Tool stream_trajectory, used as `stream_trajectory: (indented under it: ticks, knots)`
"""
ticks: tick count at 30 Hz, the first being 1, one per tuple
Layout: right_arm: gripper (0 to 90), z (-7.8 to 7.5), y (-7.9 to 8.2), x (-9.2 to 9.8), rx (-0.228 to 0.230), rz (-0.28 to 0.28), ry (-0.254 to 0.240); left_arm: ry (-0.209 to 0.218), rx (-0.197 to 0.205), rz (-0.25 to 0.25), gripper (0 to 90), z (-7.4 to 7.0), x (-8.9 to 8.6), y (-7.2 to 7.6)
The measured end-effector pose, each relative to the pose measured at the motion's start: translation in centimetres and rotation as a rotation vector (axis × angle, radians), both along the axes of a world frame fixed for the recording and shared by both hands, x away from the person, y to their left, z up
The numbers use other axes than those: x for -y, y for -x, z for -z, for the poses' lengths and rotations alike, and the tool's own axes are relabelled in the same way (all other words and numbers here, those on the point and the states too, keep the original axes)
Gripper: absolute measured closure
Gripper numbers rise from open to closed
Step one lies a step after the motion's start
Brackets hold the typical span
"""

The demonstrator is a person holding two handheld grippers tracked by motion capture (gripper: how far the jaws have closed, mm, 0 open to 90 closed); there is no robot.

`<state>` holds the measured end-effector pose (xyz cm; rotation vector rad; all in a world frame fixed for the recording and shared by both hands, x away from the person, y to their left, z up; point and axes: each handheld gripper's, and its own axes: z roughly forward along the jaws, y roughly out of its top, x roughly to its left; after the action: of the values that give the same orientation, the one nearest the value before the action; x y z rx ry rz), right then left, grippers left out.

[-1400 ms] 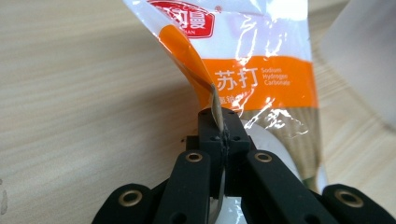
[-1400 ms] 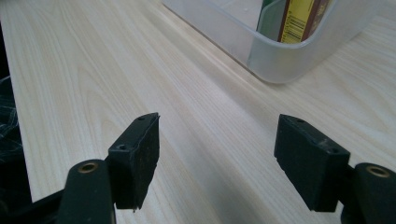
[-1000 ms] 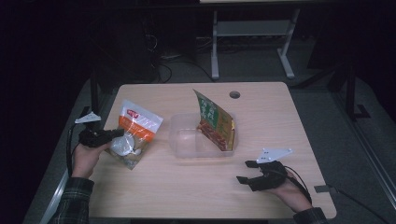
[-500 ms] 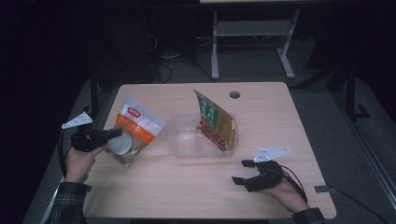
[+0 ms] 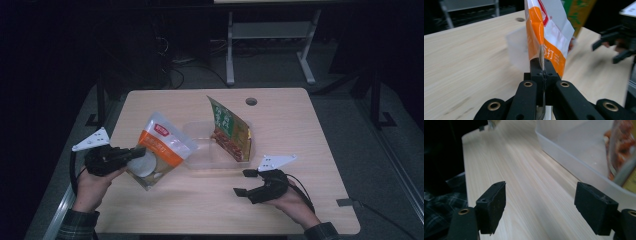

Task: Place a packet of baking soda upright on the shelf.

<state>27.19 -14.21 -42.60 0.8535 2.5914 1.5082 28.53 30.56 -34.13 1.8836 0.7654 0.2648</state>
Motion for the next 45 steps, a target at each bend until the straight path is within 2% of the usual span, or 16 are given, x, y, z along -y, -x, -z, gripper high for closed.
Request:
stream_trajectory:
  ticks: [5,9,13,15,17,20,22,24,27,29,31,34,38,45]
  knots:
    - [26.1,-0.7,-0.3,-1.3,0.0,-0.031,-0.056,0.041,-0.02,0.069,89.9,0.7,2.7,0.3]
    - [27.0,-1.1,-0.5,-2.5,0.0,-0.06,-0.103,0.043,-0.035,0.112,89.9,1.2,4.5,0.5]
    - [29.8,-1.7,-0.8,-4.0,0.025,-0.077,-0.145,0.031,-0.036,0.142,89.9,1.7,5.9,0.7]
    - [30.5,-1.8,-0.9,-4.6,0.031,-0.075,-0.148,0.031,-0.041,0.154,89.9,1.8,6.5,0.9]
    - [35.1,-1.8,-1.2,-5.2,0.03,-0.083,-0.166,0.035,-0.039,0.165,89.9,1.9,6.9,1.0]
    - [45.3,-1.6,-1.5,-5.9,0.019,-0.098,-0.196,0.049,-0.042,0.175,89.9,2.0,7.4,1.2]
    - [55.2,-1.5,-1.7,-6.4,0.011,-0.116,-0.217,0.057,-0.042,0.18,89.9,2.0,7.6,1.3]
    - [61.7,-1.5,-1.8,-6.7,0.003,-0.135,-0.24,0.048,-0.036,0.171,89.9,2.0,7.7,1.4]
    - [72.9,-1.5,-1.9,-6.7,0.003,-0.14,-0.268,0.082,-0.049,0.159,89.8,2.3,7.4,1.2]
    - [79.3,-1.6,-1.8,-6.7,0.001,-0.145,-0.278,0.08,-0.049,0.156,89.8,2.4,7.6,1.2]
    - [85.6,-1.8,-1.7,-6.7,0.025,-0.154,-0.272,0.062,-0.051,0.16,89.8,2.6,7.7,1.2]
    - [87.9,-2.1,-1.7,-6.7,0.039,-0.164,-0.265,0.062,-0.05,0.157,89.7,2.8,7.7,1.1]
    - [88.5,-2.2,-1.8,-6.6,0.026,-0.182,-0.286,0.057,-0.044,0.145,89.6,2.9,7.7,1.1]
    - [89.9,-2.7,-1.7,-7.1,0.015,-0.231,-0.269,0.028,-0.067,0.151,88.2,3.7,7.9,0.8]
